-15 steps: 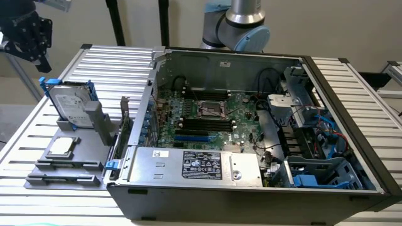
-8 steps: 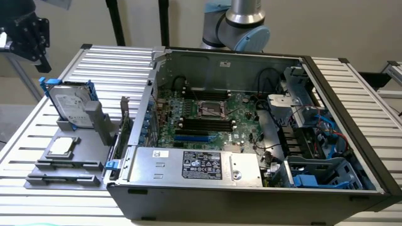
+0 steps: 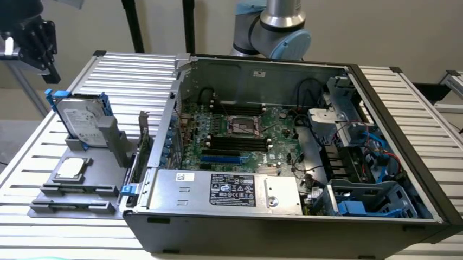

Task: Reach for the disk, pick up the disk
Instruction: 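Pick up the disk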

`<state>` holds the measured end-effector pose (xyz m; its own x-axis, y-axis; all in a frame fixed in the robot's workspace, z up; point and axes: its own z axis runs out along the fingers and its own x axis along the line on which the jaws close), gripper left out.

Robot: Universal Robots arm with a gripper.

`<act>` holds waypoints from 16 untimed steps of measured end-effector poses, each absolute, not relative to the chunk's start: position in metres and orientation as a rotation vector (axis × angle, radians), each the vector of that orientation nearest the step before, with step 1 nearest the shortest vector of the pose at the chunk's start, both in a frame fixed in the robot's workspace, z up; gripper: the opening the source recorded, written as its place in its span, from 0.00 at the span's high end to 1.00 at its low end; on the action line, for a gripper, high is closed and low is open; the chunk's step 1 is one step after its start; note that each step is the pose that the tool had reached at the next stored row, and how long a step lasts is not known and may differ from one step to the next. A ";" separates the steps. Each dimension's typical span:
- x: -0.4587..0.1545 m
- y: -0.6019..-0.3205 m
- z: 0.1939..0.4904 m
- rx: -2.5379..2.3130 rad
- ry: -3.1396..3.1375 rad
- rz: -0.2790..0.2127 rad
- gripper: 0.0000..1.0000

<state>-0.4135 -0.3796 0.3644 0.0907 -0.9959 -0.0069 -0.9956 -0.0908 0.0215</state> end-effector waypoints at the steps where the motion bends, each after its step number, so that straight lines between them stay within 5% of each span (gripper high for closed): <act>1: -0.413 -0.380 0.364 2.313 -2.111 -0.032 0.89; 10: -0.413 -0.380 0.364 2.306 -2.121 -0.034 0.88; 16: -0.413 -0.380 0.364 2.298 -2.129 -0.034 0.58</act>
<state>-0.4128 -0.3797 0.3636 0.0762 -0.9970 -0.0099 -0.9969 -0.0764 0.0211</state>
